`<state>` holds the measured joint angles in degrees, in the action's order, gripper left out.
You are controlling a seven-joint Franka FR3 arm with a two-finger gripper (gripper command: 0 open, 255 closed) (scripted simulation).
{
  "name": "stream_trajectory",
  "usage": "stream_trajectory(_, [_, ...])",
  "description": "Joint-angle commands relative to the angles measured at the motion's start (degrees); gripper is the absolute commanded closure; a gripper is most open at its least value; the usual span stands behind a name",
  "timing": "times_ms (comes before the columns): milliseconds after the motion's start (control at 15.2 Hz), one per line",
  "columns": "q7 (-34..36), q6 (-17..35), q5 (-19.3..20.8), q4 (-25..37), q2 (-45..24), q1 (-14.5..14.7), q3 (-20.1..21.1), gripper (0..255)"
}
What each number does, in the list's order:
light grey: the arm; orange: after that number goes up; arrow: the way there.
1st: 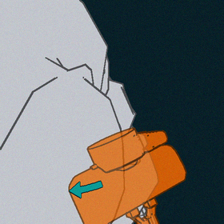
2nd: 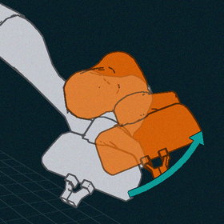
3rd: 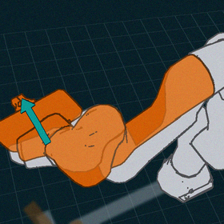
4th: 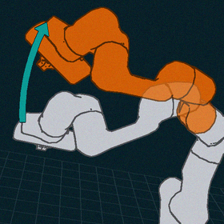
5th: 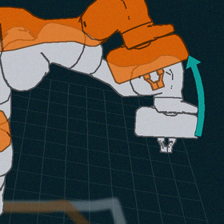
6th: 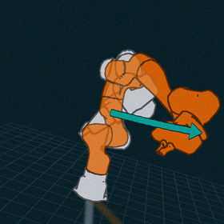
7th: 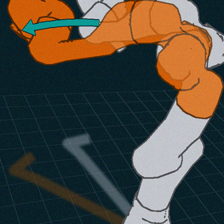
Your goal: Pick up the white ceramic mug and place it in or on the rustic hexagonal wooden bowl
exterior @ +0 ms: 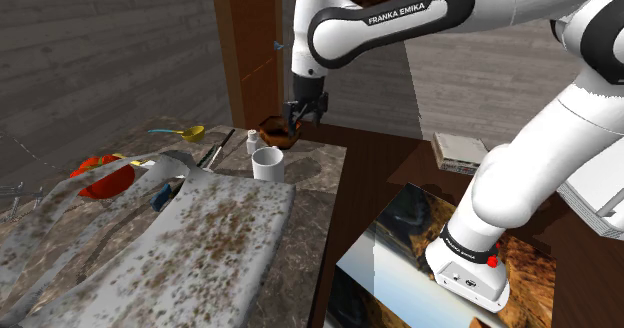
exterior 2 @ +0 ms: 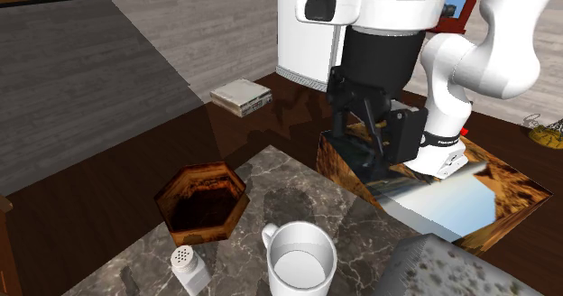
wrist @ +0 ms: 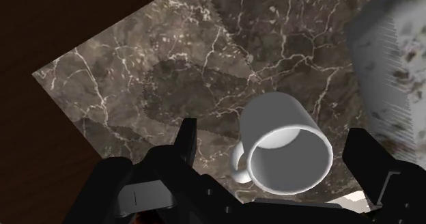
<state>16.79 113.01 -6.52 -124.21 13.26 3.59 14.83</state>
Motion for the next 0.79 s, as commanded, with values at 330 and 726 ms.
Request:
stream_trajectory(330, [8.3, 4.3, 6.1, 9.9, -16.0, 1.5, 3.8, 0])
stream_trajectory(726, [15.0, 4.7, 12.5, 21.4, -30.3, 4.9, 4.3, 0])
